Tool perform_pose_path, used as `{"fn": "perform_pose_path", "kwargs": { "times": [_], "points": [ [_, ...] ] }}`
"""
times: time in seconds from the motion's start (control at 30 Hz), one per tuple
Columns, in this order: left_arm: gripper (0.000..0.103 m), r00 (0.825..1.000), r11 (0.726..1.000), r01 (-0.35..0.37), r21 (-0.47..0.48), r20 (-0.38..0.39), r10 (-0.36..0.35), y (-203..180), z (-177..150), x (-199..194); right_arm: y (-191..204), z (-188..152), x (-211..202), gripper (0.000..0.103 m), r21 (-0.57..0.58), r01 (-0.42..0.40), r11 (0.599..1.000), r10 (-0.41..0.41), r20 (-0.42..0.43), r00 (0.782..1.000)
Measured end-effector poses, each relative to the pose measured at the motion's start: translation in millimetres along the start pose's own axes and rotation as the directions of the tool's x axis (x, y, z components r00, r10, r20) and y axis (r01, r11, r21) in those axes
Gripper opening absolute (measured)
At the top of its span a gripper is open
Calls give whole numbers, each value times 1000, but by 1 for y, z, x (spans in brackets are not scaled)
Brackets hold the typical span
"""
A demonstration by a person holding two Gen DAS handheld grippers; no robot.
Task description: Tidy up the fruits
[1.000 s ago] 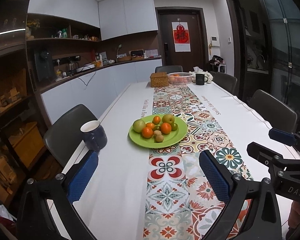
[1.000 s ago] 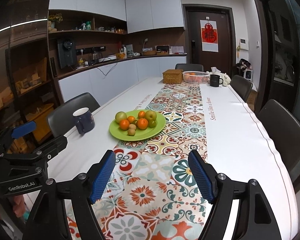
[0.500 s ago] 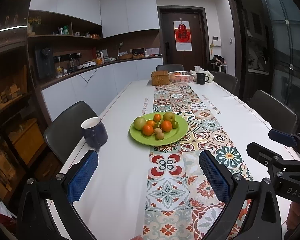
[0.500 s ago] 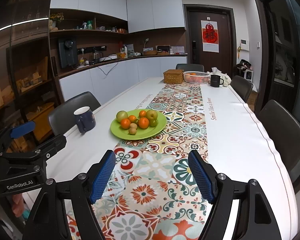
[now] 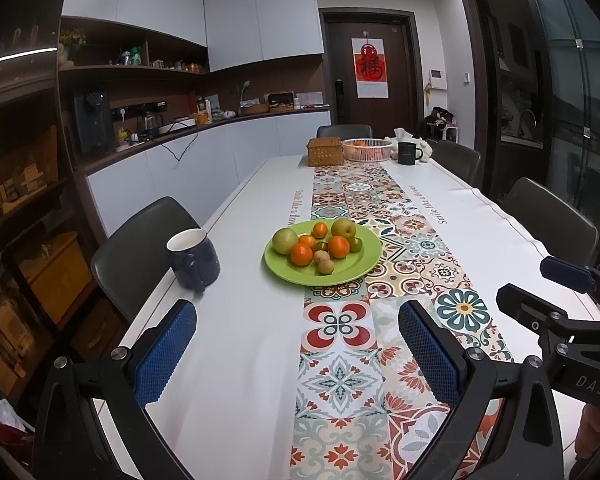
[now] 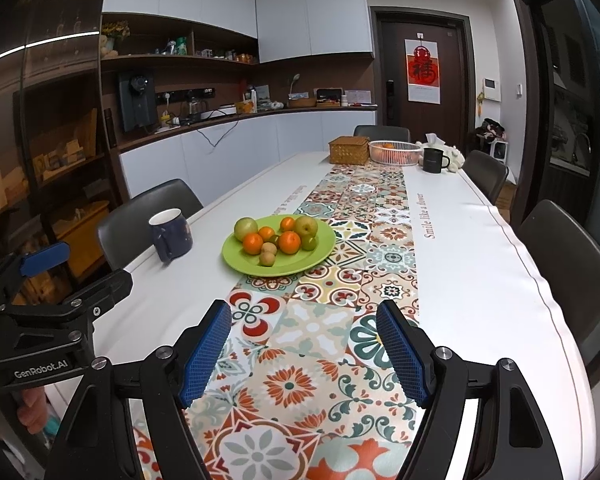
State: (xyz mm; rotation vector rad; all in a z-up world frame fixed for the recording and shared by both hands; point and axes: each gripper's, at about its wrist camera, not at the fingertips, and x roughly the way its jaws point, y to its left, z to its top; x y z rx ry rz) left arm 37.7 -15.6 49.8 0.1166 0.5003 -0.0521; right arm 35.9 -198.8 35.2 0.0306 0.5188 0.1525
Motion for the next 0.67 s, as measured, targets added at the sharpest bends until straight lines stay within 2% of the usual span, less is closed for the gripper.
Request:
{"fn": "perform_pose_path", "kwargs": {
  "times": [0.67],
  "points": [
    [103, 1000, 1000, -2, -11, -19, 2, 0, -3, 5, 1, -3, 6, 75, -3, -4, 1000, 3, -16, 1000]
  ]
}}
